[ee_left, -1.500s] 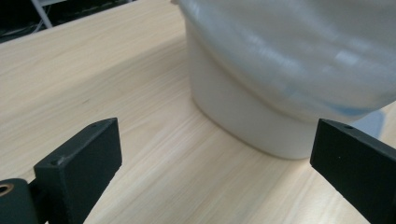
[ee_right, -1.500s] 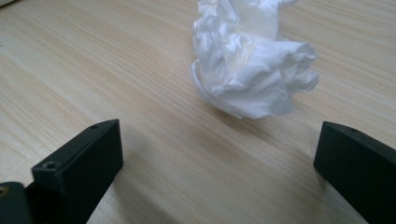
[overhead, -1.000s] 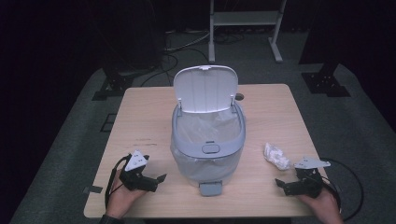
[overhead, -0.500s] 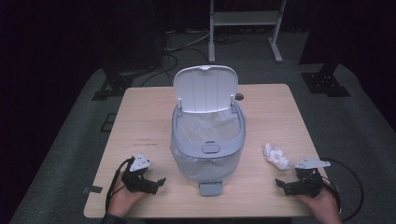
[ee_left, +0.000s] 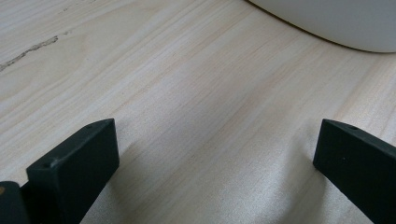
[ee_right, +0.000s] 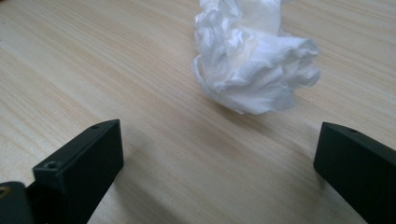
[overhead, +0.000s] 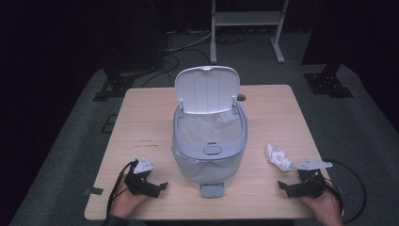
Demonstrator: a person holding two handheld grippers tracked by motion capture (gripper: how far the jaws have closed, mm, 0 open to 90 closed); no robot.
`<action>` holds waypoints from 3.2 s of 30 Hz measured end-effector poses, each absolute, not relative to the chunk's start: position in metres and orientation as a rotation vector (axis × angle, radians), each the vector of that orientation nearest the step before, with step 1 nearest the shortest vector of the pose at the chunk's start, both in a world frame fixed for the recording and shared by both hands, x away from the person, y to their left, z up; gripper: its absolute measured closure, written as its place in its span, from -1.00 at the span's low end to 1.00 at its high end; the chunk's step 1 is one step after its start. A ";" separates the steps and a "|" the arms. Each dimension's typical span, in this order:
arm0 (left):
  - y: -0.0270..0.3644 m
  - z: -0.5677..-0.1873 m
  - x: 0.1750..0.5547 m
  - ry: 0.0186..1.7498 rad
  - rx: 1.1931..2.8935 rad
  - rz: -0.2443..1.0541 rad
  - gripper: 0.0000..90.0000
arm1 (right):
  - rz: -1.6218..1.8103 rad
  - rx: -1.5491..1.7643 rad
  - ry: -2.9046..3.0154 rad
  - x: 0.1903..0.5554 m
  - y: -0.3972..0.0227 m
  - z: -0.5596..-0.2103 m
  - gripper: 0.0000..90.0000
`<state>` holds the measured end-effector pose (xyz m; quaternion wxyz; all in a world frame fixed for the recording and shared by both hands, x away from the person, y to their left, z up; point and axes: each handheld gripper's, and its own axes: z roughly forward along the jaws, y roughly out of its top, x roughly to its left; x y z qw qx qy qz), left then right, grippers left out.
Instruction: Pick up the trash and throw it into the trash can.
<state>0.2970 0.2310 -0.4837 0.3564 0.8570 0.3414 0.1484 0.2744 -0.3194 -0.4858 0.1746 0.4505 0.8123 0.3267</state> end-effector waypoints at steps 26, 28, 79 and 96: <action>0.231 -0.484 0.297 0.881 2.212 0.382 -1.00 | 1.026 1.271 2.223 0.282 -0.324 -0.454 -0.98; 0.231 -0.484 0.297 0.881 2.213 0.382 -1.00 | 1.036 1.261 2.218 0.283 -0.324 -0.452 -0.98; 0.231 -0.484 0.297 0.881 2.212 0.381 -1.00 | 1.008 1.254 2.306 0.332 -0.305 -0.463 -0.82; 0.231 -0.484 0.298 0.881 2.211 0.383 -1.00 | 0.981 1.244 2.373 0.334 -0.305 -0.468 -0.29</action>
